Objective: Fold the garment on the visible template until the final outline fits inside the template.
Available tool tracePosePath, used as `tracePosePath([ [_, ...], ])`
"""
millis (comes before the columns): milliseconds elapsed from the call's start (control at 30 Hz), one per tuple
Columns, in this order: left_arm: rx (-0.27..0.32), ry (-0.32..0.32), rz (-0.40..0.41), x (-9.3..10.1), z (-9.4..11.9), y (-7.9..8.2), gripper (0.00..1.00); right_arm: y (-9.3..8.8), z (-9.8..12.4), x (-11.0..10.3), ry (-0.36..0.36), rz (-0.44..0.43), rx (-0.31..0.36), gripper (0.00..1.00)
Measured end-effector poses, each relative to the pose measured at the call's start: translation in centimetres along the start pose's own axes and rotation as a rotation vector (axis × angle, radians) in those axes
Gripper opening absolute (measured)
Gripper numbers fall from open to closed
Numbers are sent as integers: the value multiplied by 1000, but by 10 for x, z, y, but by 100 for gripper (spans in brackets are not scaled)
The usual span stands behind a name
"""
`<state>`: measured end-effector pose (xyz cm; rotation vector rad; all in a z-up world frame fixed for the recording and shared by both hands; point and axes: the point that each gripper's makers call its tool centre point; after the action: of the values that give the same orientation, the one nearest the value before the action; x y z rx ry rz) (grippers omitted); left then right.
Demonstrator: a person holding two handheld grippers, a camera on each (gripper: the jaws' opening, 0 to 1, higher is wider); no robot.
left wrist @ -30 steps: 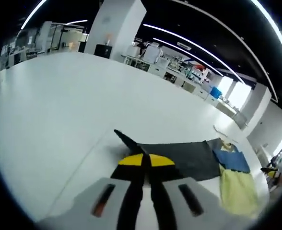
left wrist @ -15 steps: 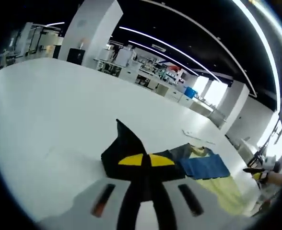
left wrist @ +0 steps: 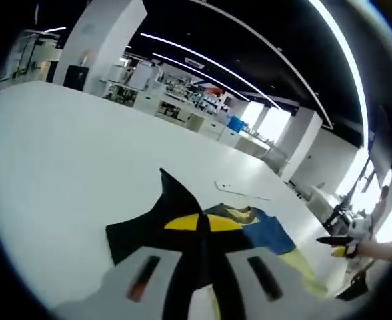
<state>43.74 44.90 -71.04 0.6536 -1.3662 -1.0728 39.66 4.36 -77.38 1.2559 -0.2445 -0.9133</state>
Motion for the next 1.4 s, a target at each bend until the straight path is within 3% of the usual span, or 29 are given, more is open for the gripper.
tracePosePath([
  [333,-43,-107,-5,55,-42,-16,0,-4,3,3,-6,-14,5,92],
  [1100,-102,-292,21,159,-111,-50,0,-15,19,16,-48,-53,15,91],
  [1400,-136,-363,54,204,-130,-82,0,-22,28,26,-72,-74,15,91],
])
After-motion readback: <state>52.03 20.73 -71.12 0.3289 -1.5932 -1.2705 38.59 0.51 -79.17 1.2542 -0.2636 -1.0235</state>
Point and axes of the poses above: the point that each gripper's makers call its tool centre point, and the gripper's own axes: z roughly backward along the fingers, x roughly to its right, y roughly out of its top, and after that the axes turned 10 degrees about x, right-handed
